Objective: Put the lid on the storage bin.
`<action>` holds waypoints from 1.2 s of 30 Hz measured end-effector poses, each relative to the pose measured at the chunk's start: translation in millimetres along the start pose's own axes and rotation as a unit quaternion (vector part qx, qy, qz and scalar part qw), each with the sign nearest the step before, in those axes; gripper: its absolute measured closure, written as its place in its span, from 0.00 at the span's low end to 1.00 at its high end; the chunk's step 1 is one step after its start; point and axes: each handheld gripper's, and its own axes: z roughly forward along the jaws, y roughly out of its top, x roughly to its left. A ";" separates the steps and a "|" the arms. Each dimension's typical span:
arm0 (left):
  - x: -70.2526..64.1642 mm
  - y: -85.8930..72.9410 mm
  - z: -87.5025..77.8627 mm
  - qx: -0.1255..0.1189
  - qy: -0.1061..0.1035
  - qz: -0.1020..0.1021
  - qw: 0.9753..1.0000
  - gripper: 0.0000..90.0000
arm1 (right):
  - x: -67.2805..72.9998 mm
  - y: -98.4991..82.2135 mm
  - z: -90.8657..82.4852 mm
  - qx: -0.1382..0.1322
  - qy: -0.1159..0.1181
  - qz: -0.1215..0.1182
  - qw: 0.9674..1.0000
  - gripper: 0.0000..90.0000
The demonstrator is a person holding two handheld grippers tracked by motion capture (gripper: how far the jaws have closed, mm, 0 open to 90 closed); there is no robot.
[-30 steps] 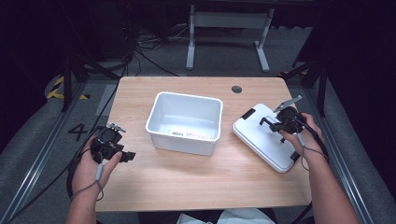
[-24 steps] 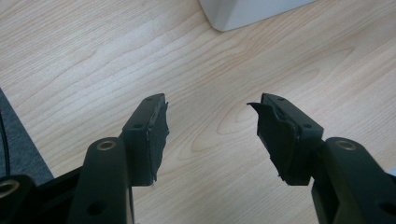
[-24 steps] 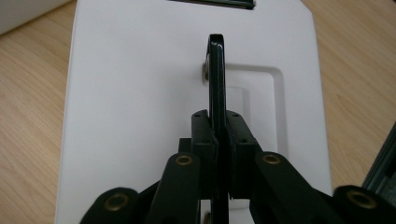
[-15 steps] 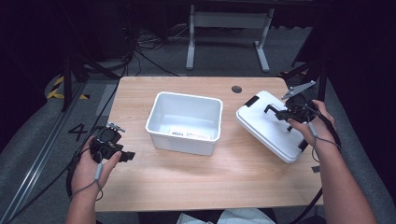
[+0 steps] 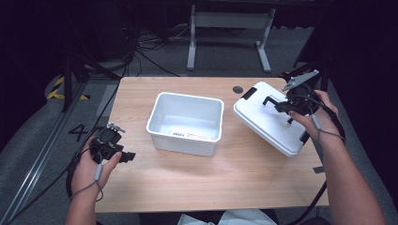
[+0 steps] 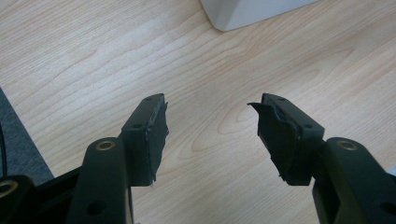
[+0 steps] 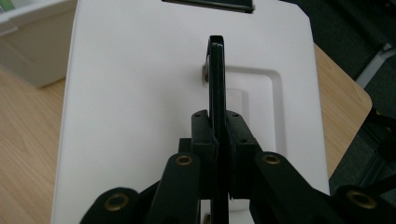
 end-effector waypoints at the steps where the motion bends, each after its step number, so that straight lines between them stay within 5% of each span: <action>1: 0.0 -0.1 -0.1 0.000 0.000 0.000 1.000 0.48 | 1.3 4.2 -2.2 -0.004 0.003 -0.004 1.000 0.94; 16: 1.8 -1.3 -3.4 -0.004 0.001 0.000 1.000 0.47 | 32.6 67.5 -12.1 -0.030 0.031 -0.067 0.997 0.94; 36: 6.0 -2.3 -11.5 -0.022 0.002 0.001 1.000 0.48 | 89.0 138.8 15.1 -0.034 0.062 -0.151 0.986 0.94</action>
